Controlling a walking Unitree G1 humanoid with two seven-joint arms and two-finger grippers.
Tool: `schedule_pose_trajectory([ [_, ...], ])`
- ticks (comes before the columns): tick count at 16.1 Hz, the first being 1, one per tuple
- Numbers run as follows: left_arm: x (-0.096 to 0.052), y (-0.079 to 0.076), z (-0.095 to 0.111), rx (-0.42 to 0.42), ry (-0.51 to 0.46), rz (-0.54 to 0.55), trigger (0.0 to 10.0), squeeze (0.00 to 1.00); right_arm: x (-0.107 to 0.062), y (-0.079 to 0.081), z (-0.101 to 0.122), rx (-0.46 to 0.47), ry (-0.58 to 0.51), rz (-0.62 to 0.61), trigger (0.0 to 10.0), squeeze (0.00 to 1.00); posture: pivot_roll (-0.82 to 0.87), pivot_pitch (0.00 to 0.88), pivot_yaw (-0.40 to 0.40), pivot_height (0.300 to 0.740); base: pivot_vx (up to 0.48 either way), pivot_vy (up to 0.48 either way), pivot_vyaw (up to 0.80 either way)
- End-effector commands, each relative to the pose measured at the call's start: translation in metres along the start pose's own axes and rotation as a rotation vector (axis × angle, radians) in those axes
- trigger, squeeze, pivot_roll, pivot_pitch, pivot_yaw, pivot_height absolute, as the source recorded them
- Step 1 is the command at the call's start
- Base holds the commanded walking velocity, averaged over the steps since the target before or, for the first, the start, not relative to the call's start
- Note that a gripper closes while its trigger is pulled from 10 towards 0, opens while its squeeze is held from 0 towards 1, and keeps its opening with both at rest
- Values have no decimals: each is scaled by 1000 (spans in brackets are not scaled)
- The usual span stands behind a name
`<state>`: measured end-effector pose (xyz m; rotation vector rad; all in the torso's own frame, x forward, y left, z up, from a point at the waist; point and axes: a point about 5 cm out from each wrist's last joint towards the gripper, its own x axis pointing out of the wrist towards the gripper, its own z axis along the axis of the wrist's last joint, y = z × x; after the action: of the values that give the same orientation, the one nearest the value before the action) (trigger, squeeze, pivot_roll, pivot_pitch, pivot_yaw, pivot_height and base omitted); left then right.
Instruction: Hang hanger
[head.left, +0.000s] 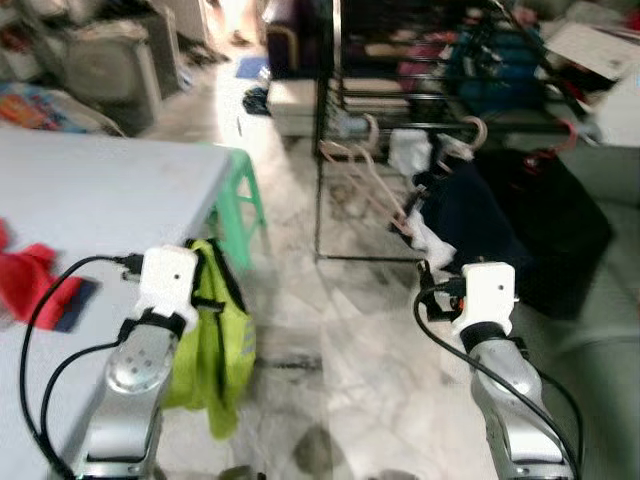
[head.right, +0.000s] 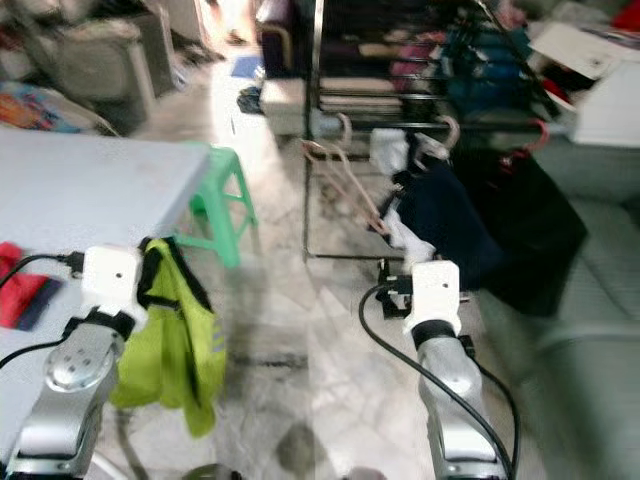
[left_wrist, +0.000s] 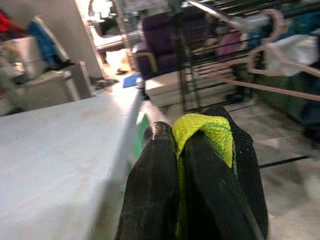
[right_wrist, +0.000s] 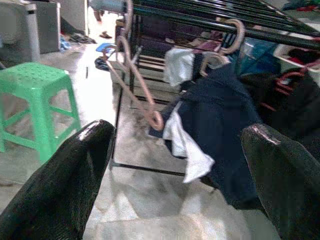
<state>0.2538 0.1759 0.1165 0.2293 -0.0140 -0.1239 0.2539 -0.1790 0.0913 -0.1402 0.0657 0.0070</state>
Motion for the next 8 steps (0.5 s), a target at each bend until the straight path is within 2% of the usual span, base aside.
schedule_pose_trajectory([
  [1, 3, 1, 12, 2, -60, -5, 10000, 0, 1, -2, 2, -2, -9, -8, 10000, 0, 18, 19, 2, 740, 379, 0, 0],
  [8, 6, -4, 15, -17, -77, -22, 10000, 0, 2, -6, 5, -30, -18, -3, 10000, 0, 11, 20, -3, 740, 455, 0, 0],
])
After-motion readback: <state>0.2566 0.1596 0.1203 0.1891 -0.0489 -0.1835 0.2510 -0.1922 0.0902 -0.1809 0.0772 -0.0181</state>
